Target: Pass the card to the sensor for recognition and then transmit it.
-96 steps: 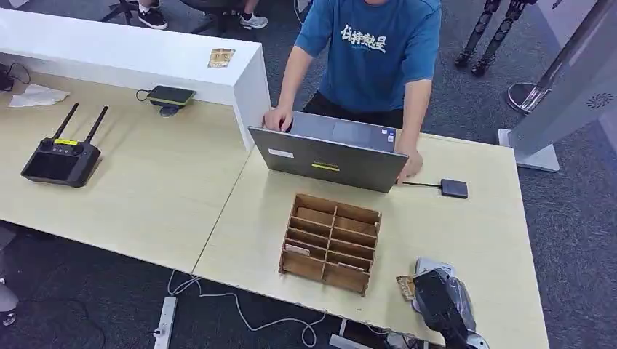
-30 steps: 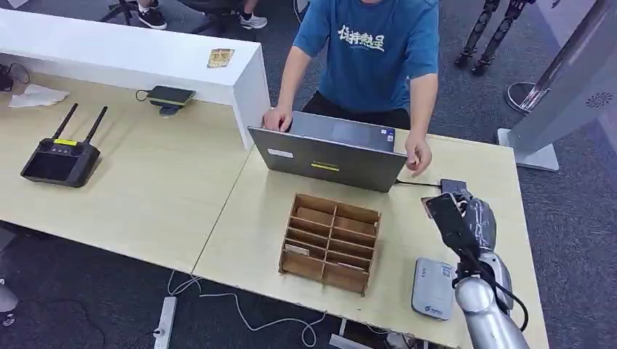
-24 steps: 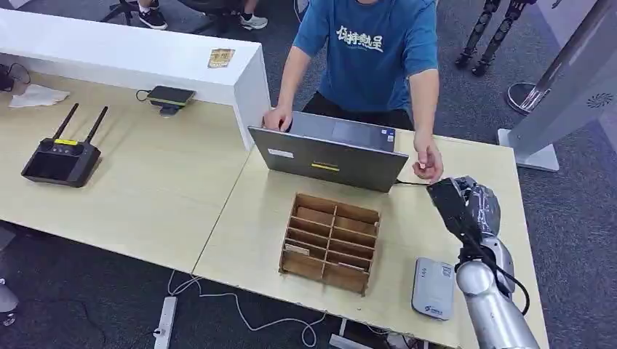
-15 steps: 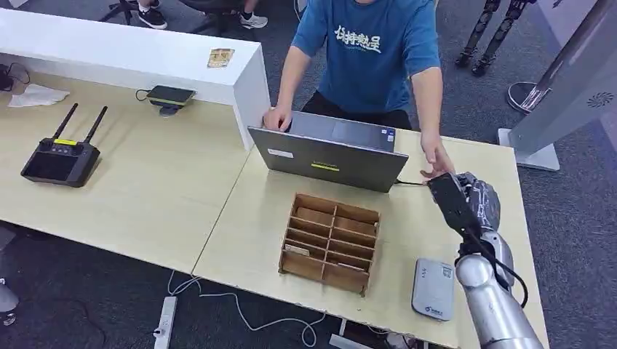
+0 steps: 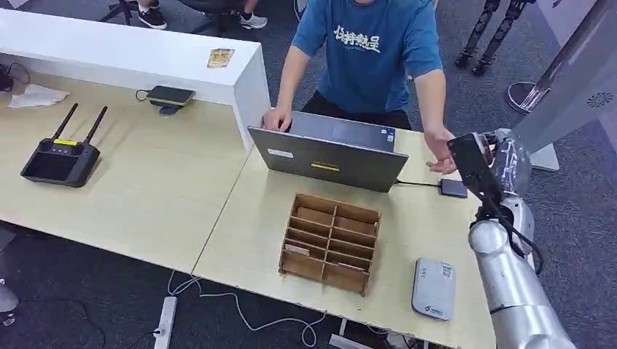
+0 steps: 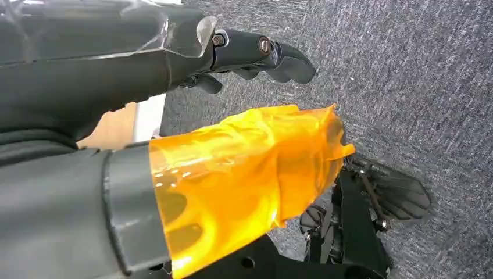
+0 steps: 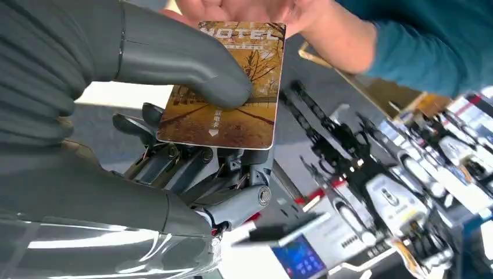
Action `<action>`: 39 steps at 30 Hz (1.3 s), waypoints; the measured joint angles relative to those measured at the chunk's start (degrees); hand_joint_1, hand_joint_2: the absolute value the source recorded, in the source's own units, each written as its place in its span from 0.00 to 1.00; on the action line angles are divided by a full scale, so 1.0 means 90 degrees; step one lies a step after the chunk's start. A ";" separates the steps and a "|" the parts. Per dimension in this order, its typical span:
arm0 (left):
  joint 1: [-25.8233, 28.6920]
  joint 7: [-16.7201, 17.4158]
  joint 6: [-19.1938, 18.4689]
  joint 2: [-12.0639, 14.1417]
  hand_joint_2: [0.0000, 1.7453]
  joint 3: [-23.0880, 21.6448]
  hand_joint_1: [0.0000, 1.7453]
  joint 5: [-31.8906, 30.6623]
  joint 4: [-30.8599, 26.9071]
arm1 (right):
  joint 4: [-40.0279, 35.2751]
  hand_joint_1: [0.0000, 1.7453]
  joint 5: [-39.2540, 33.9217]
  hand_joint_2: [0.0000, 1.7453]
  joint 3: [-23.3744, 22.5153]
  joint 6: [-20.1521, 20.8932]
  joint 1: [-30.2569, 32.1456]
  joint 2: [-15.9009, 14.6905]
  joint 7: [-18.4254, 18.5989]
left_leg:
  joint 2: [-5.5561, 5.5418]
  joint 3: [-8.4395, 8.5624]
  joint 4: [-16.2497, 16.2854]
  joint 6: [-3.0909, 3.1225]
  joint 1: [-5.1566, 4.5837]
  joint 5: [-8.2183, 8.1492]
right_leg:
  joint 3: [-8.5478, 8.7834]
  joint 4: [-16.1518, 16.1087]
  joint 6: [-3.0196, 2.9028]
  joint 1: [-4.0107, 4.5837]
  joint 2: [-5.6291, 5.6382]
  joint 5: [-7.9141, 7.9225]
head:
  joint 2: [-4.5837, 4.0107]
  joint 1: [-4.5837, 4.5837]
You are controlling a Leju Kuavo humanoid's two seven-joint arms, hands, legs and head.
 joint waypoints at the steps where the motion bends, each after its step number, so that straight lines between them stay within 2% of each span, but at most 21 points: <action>1: 0.0000 0.0000 0.0000 0.0000 0.00 -0.0005 0.00 -0.0005 0.0000 | -0.0012 1.00 0.0017 1.00 -0.0007 -0.0002 -0.0078 -0.0014 0.0000 | 0.0000 -0.0001 0.0000 0.0000 0.0000 0.0000 | 0.0000 0.0000 0.0000 0.0000 0.0000 0.0000 | 0.0000 0.0000; 9: -0.0007 0.0000 0.0000 0.0005 0.00 -0.0058 0.00 -0.0015 0.0000 | -0.0117 1.00 0.0153 1.00 -0.0007 0.0002 -0.0504 -0.0051 0.0044 | -0.0001 -0.0001 0.0000 0.0000 0.0000 0.0000 | -0.0001 0.0000 0.0000 0.0000 0.0000 0.0000 | 0.0000 -0.0002; 16: -0.0011 0.0000 0.0000 0.0005 0.00 -0.0104 0.00 -0.0015 0.0000 | -0.0386 1.00 0.0384 1.00 0.0000 -0.0155 -0.0528 -0.0051 0.0044 | -0.0001 -0.0002 0.0000 0.0000 0.0000 0.0000 | -0.0001 0.0000 0.0000 0.0000 -0.0002 0.0000 | 0.0000 -0.0002; 39: -0.0013 0.0000 0.0000 0.0007 0.00 -0.0124 0.00 0.0005 0.0000 | -0.0627 1.00 0.0537 1.00 0.0102 -0.0163 -0.0573 -0.0051 0.0085 | -0.0002 -0.0003 0.0000 0.0000 0.0000 0.0000 | -0.0001 0.0000 0.0000 0.0000 -0.0002 0.0000 | 0.0000 -0.0002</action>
